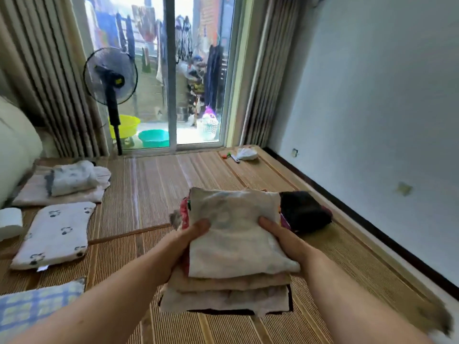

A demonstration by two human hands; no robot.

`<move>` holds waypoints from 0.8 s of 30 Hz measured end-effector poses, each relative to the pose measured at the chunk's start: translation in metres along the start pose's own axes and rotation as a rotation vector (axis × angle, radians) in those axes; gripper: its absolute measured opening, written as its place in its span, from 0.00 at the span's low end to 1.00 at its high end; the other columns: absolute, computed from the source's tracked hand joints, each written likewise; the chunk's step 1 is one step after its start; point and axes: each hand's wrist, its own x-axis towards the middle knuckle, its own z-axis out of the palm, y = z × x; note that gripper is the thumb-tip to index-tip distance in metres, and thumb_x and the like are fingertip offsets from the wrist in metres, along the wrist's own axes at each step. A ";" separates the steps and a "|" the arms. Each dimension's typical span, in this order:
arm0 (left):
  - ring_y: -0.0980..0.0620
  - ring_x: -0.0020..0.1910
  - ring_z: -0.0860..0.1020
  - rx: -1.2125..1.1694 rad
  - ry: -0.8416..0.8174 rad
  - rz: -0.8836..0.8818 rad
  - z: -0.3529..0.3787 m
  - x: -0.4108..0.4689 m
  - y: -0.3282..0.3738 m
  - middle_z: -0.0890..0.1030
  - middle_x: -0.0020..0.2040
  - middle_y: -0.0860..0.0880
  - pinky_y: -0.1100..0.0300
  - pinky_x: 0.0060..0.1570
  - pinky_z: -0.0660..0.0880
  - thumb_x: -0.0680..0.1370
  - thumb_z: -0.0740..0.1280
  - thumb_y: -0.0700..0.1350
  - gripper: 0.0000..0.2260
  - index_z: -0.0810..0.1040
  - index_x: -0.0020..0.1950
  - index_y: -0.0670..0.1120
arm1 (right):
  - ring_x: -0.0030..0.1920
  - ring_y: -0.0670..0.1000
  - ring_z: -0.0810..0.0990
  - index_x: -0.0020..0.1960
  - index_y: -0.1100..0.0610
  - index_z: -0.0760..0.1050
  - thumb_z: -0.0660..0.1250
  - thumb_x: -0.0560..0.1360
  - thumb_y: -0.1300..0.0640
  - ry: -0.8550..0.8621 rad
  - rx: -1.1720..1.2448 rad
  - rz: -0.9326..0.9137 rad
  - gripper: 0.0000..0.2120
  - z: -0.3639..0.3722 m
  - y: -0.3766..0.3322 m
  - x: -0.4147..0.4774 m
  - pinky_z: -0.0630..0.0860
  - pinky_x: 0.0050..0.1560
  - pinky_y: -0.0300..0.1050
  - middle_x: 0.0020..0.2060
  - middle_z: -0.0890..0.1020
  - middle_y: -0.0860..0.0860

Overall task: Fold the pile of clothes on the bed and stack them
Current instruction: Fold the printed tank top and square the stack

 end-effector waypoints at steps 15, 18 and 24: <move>0.38 0.52 0.82 0.019 -0.005 -0.093 0.315 0.096 -0.096 0.83 0.52 0.38 0.45 0.53 0.79 0.63 0.75 0.51 0.28 0.79 0.60 0.40 | 0.52 0.58 0.83 0.63 0.58 0.76 0.67 0.72 0.43 0.111 0.027 -0.035 0.25 -0.323 -0.005 -0.088 0.80 0.47 0.46 0.53 0.83 0.59; 0.39 0.51 0.82 -0.031 -0.002 -0.125 0.390 0.123 -0.116 0.83 0.53 0.39 0.46 0.51 0.80 0.64 0.75 0.53 0.28 0.78 0.60 0.41 | 0.56 0.58 0.82 0.63 0.55 0.76 0.67 0.73 0.40 0.084 -0.040 0.008 0.26 -0.402 -0.026 -0.098 0.77 0.55 0.48 0.55 0.83 0.58; 0.40 0.52 0.82 -0.043 0.021 -0.135 0.469 0.151 -0.138 0.83 0.53 0.40 0.45 0.55 0.78 0.64 0.76 0.55 0.30 0.78 0.61 0.42 | 0.60 0.60 0.79 0.64 0.53 0.76 0.66 0.75 0.43 0.005 -0.040 0.006 0.21 -0.495 -0.048 -0.099 0.71 0.66 0.57 0.59 0.81 0.59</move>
